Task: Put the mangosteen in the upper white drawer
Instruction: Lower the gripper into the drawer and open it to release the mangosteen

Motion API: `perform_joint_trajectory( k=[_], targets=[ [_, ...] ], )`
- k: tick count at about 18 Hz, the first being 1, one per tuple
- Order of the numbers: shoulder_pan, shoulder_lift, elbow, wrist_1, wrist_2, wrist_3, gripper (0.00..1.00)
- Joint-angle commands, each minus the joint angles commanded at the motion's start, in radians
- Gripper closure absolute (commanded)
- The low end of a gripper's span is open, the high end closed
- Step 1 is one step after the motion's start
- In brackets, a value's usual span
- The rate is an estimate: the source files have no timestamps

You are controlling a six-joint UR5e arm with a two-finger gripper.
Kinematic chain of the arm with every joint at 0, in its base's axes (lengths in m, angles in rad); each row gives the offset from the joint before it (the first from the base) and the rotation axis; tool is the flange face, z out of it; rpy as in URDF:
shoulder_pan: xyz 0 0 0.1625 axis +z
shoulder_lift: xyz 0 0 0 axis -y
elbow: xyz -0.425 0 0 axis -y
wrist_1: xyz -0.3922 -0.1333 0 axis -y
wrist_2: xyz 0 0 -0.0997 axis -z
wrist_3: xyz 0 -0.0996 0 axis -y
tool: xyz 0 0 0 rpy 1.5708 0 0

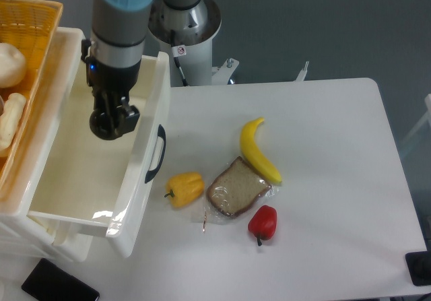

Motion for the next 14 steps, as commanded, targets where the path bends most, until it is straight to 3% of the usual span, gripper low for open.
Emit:
perform_joint_trajectory(
  k=[3, 5, 7, 10, 12, 13, 14],
  targets=[
    [-0.015, -0.026, -0.002, 0.005, 0.0, -0.002, 0.84],
    [-0.019, -0.037, -0.003, 0.005, 0.002, 0.0, 0.75],
    [-0.019, -0.039, -0.003, 0.005, 0.0, 0.002, 0.58],
    [-0.017, -0.04, -0.002, 0.003, -0.003, 0.046, 0.46],
    [-0.017, -0.04, -0.002, 0.003, -0.003, 0.063, 0.25],
    [-0.015, -0.04, 0.0, 0.005, -0.002, 0.064, 0.08],
    [-0.014, -0.039, 0.005, 0.003, -0.002, 0.063, 0.0]
  ],
)
